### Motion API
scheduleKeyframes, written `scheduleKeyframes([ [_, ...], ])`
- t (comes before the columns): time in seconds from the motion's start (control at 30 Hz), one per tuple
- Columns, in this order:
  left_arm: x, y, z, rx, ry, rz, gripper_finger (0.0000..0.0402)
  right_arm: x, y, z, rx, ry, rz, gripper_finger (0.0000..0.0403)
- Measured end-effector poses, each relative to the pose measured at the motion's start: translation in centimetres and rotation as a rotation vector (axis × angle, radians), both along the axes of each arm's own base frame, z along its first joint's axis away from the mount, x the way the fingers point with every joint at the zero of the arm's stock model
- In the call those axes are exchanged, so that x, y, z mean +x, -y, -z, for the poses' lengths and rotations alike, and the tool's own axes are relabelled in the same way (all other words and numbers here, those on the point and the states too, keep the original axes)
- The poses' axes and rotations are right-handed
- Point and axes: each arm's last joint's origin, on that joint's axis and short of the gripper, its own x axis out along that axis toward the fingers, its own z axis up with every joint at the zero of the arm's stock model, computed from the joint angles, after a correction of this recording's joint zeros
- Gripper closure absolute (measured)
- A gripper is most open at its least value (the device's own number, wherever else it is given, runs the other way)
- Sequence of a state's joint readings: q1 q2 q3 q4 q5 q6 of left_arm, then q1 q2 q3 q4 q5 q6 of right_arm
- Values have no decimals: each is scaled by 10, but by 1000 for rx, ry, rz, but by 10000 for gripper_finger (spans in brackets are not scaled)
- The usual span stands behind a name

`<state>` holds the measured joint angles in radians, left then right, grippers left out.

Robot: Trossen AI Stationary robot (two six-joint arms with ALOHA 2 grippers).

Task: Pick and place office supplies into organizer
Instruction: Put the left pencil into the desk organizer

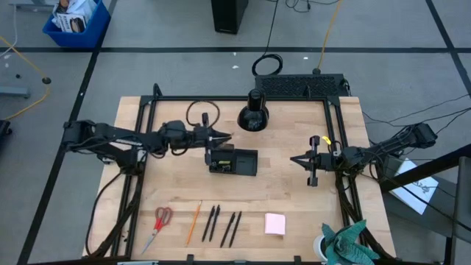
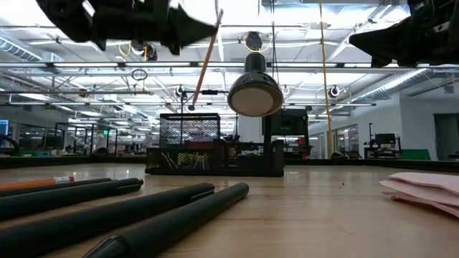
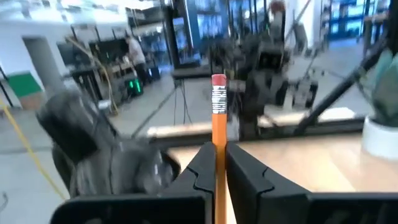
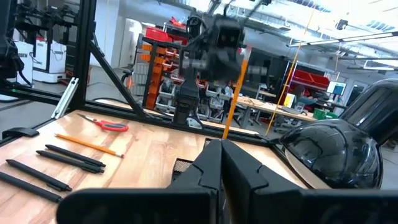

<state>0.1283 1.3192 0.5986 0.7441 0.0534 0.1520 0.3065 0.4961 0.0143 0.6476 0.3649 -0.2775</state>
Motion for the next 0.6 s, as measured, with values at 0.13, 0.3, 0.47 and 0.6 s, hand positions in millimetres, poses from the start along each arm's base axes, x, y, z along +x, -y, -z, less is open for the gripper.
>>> scheduleKeyframes([
  [0.13, 5, -10, 13, -25, -1, 21, 392, 0, 0, -3, 8, 25, 0, 399],
  [0.3, 13, -17, 35, -51, -65, 20, 389, -1, 0, -4, 12, 36, 0, 399],
  [0.47, 17, -20, 49, -77, -121, 10, 377, -1, 0, -4, 13, 36, 0, 399],
  [0.6, 20, -20, 55, -84, -137, 10, 389, -1, 0, -3, 11, 34, 0, 399],
])
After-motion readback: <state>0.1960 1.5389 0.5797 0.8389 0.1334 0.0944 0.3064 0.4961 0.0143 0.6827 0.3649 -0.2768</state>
